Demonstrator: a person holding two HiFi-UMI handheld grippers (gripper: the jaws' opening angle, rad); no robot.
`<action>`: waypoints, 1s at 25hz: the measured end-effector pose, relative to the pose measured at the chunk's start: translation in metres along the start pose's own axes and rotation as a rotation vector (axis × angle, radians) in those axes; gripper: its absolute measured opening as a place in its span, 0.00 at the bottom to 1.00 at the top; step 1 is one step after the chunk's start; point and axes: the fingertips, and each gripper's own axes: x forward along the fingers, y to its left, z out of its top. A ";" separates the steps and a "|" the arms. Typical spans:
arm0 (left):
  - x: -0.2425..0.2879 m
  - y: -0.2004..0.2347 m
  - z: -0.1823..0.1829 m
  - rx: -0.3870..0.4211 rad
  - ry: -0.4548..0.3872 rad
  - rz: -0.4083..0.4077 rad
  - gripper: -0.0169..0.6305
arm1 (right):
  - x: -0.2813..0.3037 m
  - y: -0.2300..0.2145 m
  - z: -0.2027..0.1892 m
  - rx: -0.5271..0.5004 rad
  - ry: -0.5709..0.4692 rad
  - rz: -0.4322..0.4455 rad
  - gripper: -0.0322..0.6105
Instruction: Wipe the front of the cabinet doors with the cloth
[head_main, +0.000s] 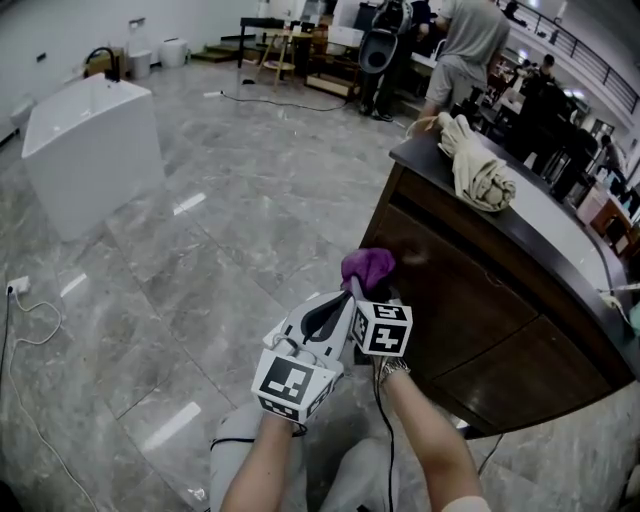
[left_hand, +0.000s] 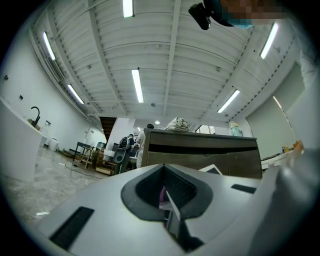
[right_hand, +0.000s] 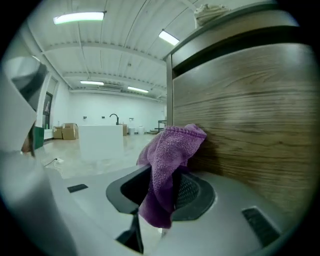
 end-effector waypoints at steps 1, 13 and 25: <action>0.001 -0.001 0.000 0.010 0.003 -0.004 0.03 | 0.006 -0.004 0.001 0.002 0.014 -0.017 0.24; 0.009 0.006 -0.009 -0.002 0.010 -0.010 0.03 | -0.044 -0.069 -0.024 0.089 -0.007 -0.102 0.24; 0.013 0.005 -0.010 -0.012 0.005 -0.012 0.03 | -0.142 -0.146 -0.052 0.073 -0.033 -0.234 0.24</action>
